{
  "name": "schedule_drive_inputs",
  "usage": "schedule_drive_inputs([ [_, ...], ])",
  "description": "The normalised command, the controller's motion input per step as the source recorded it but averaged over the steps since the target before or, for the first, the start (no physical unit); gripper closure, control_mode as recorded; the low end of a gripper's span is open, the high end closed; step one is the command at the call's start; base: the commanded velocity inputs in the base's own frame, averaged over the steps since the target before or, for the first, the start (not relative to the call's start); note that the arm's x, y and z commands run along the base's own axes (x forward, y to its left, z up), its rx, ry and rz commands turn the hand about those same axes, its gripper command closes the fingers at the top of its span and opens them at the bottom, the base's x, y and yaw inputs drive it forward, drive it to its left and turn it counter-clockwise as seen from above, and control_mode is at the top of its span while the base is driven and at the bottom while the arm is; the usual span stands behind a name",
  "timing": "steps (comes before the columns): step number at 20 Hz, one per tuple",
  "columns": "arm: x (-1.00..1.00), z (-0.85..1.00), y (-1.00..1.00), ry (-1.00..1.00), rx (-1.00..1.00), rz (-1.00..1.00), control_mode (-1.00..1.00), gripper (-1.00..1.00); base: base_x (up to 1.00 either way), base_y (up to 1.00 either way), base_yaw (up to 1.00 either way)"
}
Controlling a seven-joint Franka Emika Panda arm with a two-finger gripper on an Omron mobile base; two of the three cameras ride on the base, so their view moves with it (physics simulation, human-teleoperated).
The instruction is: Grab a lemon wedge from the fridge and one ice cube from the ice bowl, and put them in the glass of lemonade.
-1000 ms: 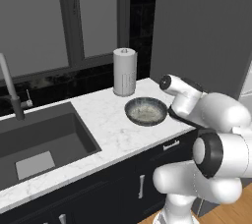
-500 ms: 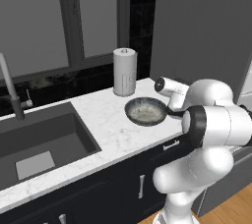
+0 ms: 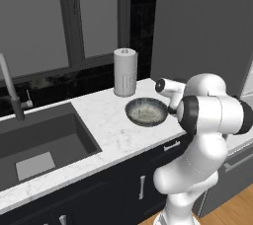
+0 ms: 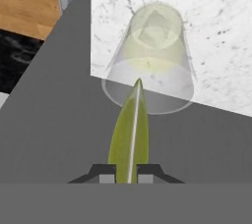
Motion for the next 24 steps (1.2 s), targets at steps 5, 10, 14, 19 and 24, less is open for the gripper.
schedule_drive_inputs([
  [5, 0.11, -0.39, 0.00, -0.03, 0.00, 0.00, -1.00, 1.00, 0.00, 0.00, 0.00],
  [10, 0.21, -0.20, -0.03, -0.05, 0.00, 0.00, -1.00, 1.00, 0.00, 0.00, 0.00],
  [14, 0.21, -0.25, -0.02, -0.06, 0.00, 0.00, -1.00, 1.00, 0.00, 0.00, 0.00],
  [19, 0.21, -0.02, -0.08, -0.02, 0.01, 0.00, -1.00, 1.00, 0.00, 0.00, 0.00],
  [24, 0.02, 0.18, -0.02, 0.01, 0.05, 0.00, -1.00, 1.00, 0.00, 0.00, 0.00],
])
